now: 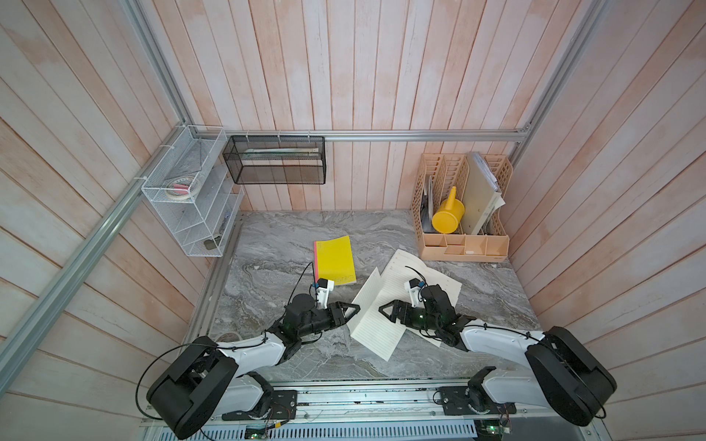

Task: Close the notebook
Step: Close the notebook at the center of the board.

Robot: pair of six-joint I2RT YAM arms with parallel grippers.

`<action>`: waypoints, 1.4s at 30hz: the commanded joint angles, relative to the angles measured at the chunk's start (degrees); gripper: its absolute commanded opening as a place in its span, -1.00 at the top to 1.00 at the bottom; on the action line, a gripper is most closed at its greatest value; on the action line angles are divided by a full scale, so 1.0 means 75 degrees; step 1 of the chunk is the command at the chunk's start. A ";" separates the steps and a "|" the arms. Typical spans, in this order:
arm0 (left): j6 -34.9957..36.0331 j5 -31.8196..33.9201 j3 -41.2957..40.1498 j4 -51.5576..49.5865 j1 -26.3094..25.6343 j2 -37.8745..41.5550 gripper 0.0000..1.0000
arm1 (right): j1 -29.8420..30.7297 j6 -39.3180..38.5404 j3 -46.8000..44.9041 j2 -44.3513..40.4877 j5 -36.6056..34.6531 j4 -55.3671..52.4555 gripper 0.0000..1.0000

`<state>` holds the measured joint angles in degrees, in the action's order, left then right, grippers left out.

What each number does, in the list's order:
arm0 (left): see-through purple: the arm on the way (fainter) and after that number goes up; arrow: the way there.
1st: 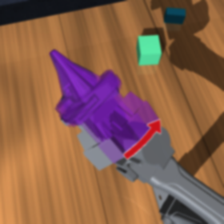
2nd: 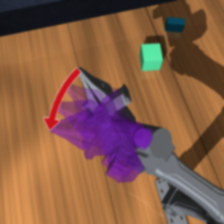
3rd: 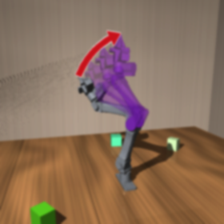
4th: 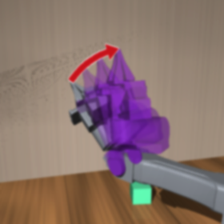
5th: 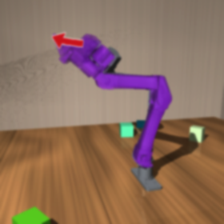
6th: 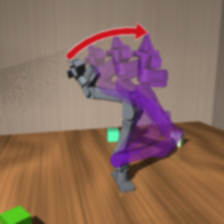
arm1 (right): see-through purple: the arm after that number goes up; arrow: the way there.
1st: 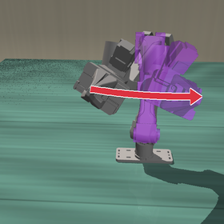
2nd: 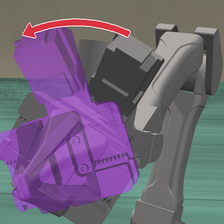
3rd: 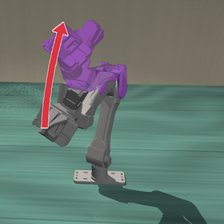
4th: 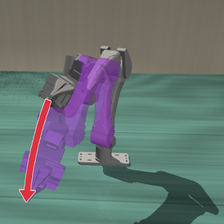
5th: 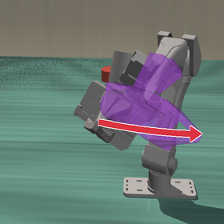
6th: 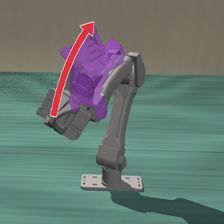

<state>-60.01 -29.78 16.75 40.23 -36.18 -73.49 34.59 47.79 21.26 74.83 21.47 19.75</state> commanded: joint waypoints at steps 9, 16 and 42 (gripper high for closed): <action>-0.0813 -0.0902 0.0222 0.2075 -0.0187 -0.0881 -0.12 | 0.0038 -0.0063 0.0018 -0.0025 -0.0130 -0.0114 -0.96; -0.2396 -0.1209 0.0211 0.5879 -0.0430 -0.3292 -0.20 | -0.0005 -0.0227 0.0194 -0.0942 -0.0529 -0.0790 -0.96; 0.0061 -0.0646 0.1456 0.0469 -0.0706 -0.3252 -0.35 | 0.0125 -0.0303 0.1200 -0.2059 -0.0833 -0.1818 -0.96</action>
<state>-66.48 -36.18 25.04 56.25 -41.23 -99.79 34.37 43.99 30.87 58.24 13.74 2.87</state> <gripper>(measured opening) 0.675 0.983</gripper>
